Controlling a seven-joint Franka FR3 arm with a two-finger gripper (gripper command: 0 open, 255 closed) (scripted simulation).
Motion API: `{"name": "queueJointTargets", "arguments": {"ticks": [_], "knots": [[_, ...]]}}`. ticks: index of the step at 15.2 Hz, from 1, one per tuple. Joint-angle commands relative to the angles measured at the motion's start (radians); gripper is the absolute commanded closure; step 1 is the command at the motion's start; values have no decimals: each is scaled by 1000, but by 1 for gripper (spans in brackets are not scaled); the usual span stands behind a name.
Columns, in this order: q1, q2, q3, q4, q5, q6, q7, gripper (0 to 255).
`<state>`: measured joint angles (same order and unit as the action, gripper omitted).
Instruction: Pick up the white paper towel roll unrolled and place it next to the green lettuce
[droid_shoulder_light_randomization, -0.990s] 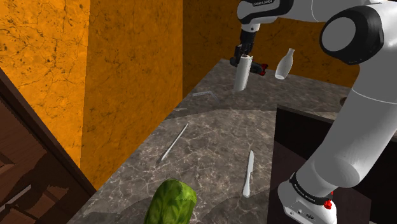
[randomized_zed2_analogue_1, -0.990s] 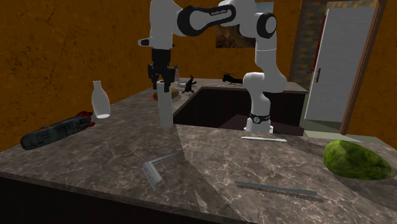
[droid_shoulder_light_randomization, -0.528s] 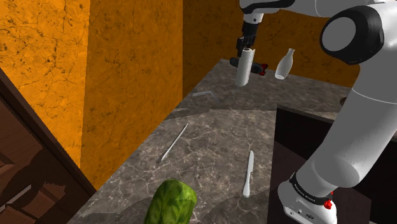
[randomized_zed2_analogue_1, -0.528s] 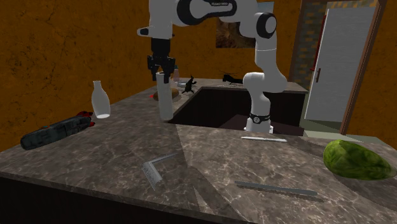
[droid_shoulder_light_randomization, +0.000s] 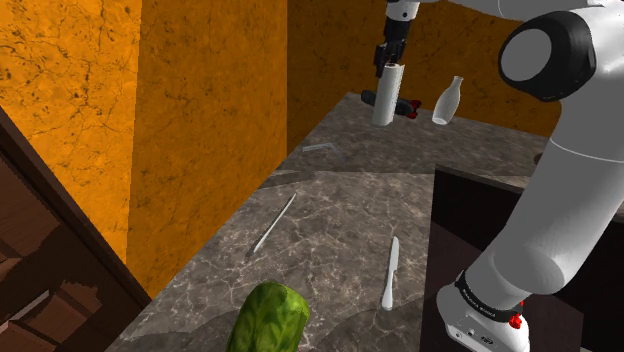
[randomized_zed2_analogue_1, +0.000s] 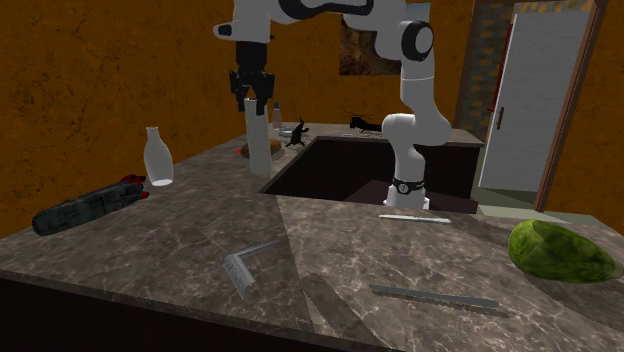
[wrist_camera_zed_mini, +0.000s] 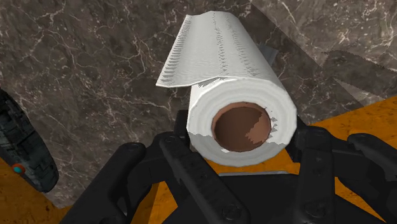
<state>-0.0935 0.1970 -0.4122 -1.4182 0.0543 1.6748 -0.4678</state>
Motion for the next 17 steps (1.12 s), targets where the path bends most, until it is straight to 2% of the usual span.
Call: {"name": "queueJointTargets", "arguments": {"ticks": [1,9,16,17], "knots": [[-4,11,-1,43,5,-33,-3,255],[-27,62,-5,223,27,-165,-14,255],[-65,140,-8,432,63,-301,-26,255],[-32,87,-5,357,38,-275,-4,255]]}}
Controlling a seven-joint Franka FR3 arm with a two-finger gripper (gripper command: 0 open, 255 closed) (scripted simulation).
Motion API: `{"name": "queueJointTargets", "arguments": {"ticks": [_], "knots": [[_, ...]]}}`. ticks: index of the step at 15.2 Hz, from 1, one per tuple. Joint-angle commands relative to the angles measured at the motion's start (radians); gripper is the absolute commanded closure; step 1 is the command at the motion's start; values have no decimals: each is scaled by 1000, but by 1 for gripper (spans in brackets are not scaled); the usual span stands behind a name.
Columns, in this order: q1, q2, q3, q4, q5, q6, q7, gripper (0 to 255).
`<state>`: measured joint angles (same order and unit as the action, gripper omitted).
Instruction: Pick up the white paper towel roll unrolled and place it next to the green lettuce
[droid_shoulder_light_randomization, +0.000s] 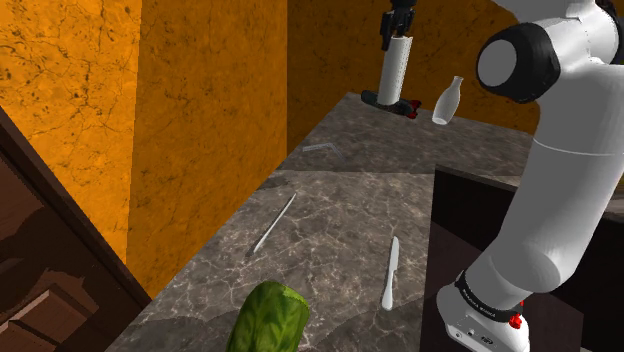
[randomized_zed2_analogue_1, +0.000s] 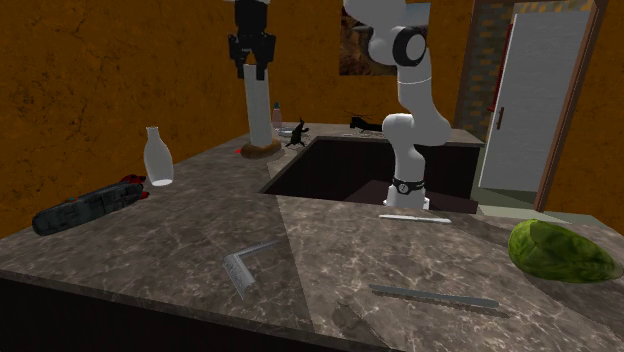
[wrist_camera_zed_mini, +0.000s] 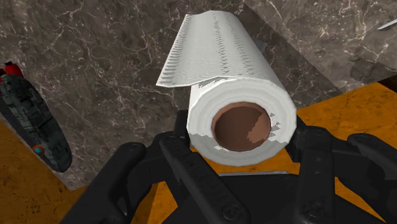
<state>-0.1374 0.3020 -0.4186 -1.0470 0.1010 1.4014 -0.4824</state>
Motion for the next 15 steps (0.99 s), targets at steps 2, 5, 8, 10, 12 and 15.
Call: {"name": "queueJointTargets", "arguments": {"ticks": [2,5,8,10,12,15], "knots": [[69,-110,13,-139,-52,35,57,255],[133,-228,43,-285,-107,71,134,255],[179,-328,82,-400,-149,90,213,255],[204,-387,112,-465,-170,97,266,255],[226,-439,143,-522,-185,100,318,255],[254,-509,191,-595,-199,100,396,255]]}}
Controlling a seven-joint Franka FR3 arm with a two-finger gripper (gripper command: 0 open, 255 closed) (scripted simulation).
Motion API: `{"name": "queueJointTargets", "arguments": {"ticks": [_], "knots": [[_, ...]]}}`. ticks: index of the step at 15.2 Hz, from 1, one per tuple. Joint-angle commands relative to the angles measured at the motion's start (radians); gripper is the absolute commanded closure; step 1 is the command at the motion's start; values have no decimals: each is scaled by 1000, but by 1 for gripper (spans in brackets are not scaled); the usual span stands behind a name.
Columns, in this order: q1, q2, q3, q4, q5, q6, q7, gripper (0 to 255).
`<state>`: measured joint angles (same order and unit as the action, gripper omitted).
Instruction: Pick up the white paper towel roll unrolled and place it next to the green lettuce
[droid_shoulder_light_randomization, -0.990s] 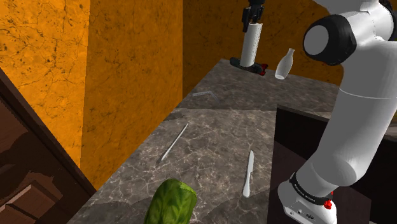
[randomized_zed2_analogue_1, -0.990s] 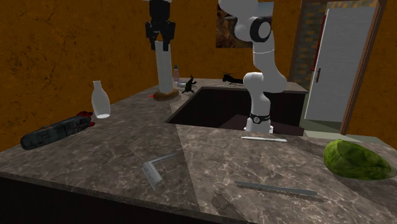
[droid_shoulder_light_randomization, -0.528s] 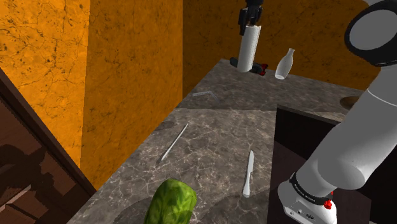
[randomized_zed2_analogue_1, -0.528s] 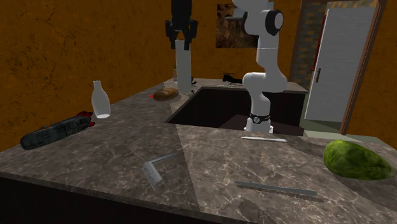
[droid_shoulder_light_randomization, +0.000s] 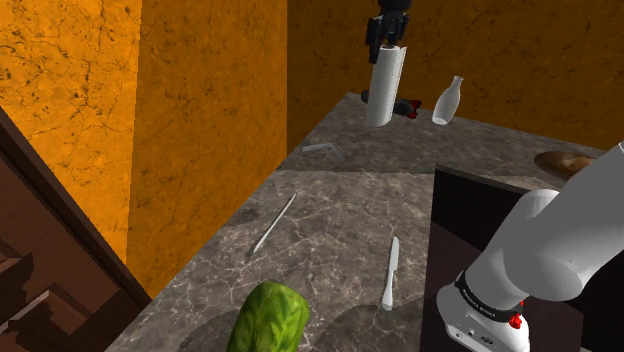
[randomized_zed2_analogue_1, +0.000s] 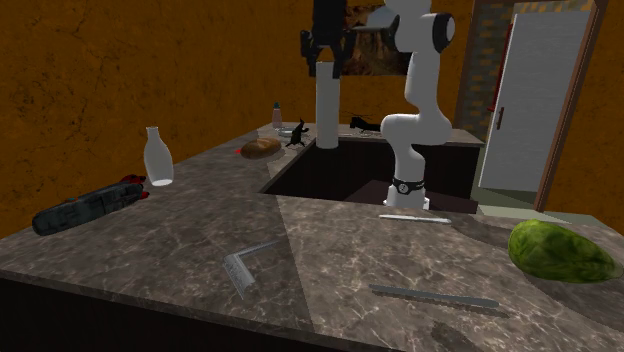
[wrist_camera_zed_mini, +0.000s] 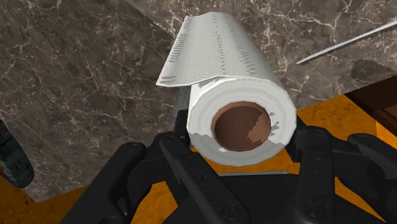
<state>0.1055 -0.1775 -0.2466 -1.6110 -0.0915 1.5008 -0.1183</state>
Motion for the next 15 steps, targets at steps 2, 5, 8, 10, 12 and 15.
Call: {"name": "queueJointTargets", "arguments": {"ticks": [2,5,8,10,12,15], "knots": [[28,-69,52,-72,-10,-2,82,255],[52,-120,103,-123,-9,-8,157,255],[75,-162,154,-163,-2,-16,231,255],[91,-184,188,-183,6,-21,280,255],[106,-202,223,-199,16,-27,330,255],[129,-221,276,-215,33,-36,403,255]]}}
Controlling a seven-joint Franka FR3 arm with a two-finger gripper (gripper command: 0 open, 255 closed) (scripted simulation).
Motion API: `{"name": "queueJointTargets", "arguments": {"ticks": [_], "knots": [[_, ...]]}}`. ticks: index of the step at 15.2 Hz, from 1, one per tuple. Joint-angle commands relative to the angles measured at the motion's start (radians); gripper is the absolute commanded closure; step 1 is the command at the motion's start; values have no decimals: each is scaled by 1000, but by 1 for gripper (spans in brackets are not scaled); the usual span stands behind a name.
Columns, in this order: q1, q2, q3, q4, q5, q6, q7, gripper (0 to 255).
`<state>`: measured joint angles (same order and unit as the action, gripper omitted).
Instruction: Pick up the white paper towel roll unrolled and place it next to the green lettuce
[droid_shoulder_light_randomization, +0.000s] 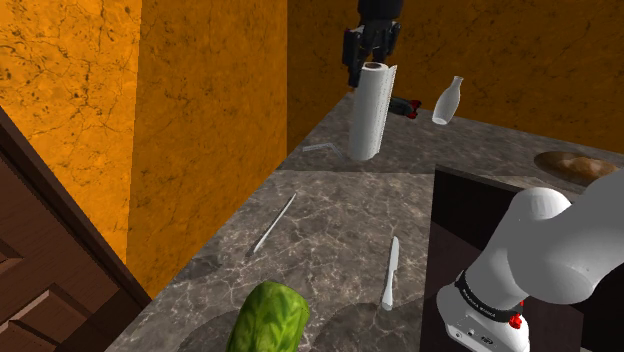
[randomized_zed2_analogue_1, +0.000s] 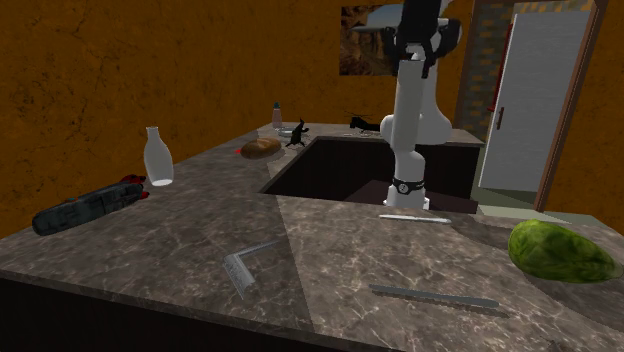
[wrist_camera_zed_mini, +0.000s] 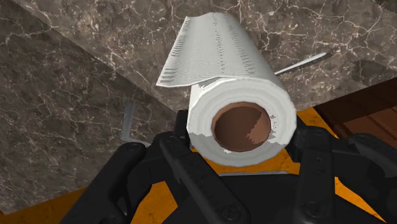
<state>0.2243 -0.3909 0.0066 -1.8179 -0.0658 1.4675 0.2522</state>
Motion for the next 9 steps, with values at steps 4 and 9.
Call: {"name": "queueJointTargets", "arguments": {"ticks": [4,9], "knots": [[40,-19,94,-12,33,-14,132,255],[77,-7,186,7,64,-26,259,255]]}}
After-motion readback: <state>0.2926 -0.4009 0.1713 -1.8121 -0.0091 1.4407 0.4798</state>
